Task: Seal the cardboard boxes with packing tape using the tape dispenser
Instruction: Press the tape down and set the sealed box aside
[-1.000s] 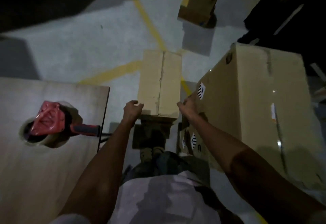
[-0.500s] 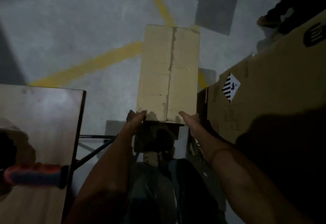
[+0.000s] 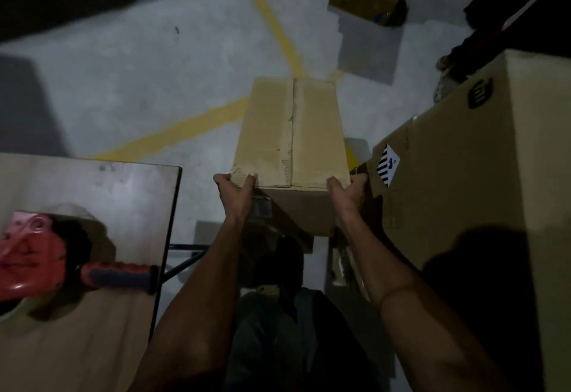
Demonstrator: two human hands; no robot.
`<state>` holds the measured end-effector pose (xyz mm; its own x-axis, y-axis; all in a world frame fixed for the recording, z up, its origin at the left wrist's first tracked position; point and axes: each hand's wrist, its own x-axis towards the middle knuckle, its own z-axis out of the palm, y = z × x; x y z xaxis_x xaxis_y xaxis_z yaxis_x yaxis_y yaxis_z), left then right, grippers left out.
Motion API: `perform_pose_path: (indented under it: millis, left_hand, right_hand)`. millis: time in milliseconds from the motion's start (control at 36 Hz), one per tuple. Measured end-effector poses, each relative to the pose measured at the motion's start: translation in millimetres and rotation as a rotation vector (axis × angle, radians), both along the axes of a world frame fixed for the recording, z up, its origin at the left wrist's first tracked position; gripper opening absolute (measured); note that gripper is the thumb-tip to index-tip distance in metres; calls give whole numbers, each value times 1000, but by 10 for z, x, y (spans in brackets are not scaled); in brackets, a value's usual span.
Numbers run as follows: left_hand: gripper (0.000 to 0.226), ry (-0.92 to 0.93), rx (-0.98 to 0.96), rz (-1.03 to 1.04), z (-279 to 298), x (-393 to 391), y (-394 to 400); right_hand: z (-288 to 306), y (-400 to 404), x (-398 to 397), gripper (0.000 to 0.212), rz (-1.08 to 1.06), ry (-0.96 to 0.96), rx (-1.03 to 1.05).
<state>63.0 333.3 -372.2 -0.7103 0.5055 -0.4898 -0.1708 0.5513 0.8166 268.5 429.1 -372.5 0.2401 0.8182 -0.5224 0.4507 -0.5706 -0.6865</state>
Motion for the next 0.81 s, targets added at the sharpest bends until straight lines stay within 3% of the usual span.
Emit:
perform_pose_path:
  millis: [222,583,806]
  left_hand:
    - [47,71,69,126,924,18,-161]
    - [45,94,402,277,2289,520,-1212]
    - [49,215,602,457,2954,1113,-1856]
  right_hand:
    - [779,-233,-34,30,-114,118,135]
    - [2200,-1213,298,30,-175,379,486]
    - [2958,-1702,758,28,-69,483,709]
